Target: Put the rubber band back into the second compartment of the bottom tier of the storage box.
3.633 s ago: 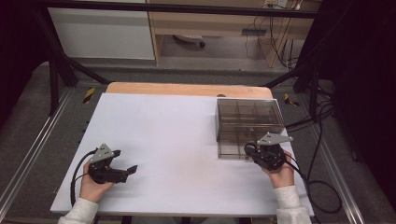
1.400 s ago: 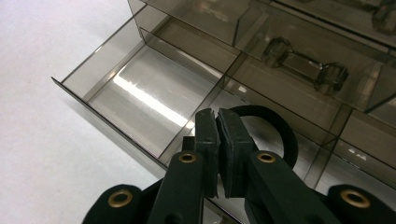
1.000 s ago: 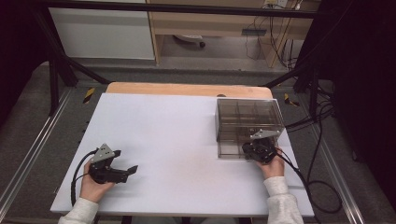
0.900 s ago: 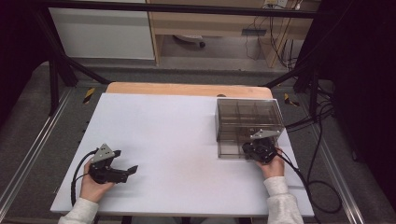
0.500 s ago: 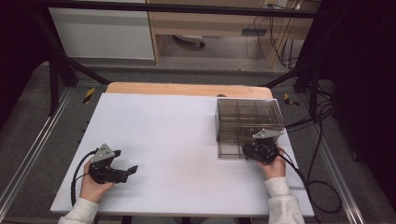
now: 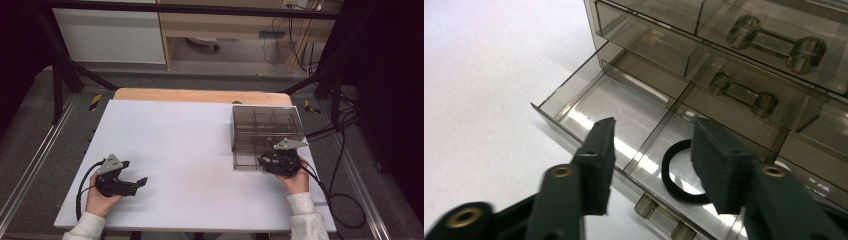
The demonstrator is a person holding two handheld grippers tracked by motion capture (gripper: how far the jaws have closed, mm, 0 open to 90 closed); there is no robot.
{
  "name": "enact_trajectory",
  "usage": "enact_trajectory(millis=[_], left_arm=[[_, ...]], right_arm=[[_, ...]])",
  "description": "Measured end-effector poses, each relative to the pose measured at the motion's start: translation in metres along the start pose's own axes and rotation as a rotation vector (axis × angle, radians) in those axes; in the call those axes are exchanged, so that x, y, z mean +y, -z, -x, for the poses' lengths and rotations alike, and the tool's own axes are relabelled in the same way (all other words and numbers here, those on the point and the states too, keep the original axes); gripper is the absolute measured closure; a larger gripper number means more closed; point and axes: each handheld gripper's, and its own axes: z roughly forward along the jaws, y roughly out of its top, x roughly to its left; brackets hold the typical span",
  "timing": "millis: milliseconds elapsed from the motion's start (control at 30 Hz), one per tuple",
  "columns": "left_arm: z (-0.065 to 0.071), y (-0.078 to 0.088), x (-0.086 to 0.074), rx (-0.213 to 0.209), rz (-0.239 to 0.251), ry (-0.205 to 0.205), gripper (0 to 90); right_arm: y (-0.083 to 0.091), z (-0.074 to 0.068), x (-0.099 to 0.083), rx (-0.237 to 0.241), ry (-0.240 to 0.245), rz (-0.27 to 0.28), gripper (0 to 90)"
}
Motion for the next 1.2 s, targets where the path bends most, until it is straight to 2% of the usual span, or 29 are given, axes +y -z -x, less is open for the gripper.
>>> enact_trajectory(millis=[233,267,300,467,567,733,1033,1200], left_arm=[[0.0,0.0,0.0,0.0,0.0,0.0,3.6],[0.0,0.0,0.0,0.0,-0.001,0.0,3.5],[0.0,0.0,0.0,0.0,0.0,0.0,3.5],[0.0,0.0,0.0,0.0,0.0,0.001,3.5],[0.0,0.0,0.0,0.0,-0.001,0.001,3.5],[0.0,0.0,0.0,-0.001,0.0,0.002,3.5],[0.0,0.0,0.0,-0.002,0.001,0.004,3.5],[0.0,0.0,-0.001,-0.003,-0.001,0.002,3.5]], right_arm=[[0.005,-0.003,-0.001,0.009,-0.004,0.009,35.4],[0.006,-0.003,-0.002,0.008,0.0,0.017,29.5],[0.006,-0.003,-0.002,0.008,0.0,0.017,29.5],[0.008,-0.005,-0.003,-0.023,0.01,0.028,14.6],[0.009,-0.006,-0.004,-0.016,0.005,0.033,13.0],[0.01,-0.008,-0.006,-0.016,0.008,0.046,5.0],[0.015,-0.01,-0.01,-0.044,-0.009,0.045,1.1],[0.018,-0.007,-0.015,-0.037,-0.022,0.044,0.4]])
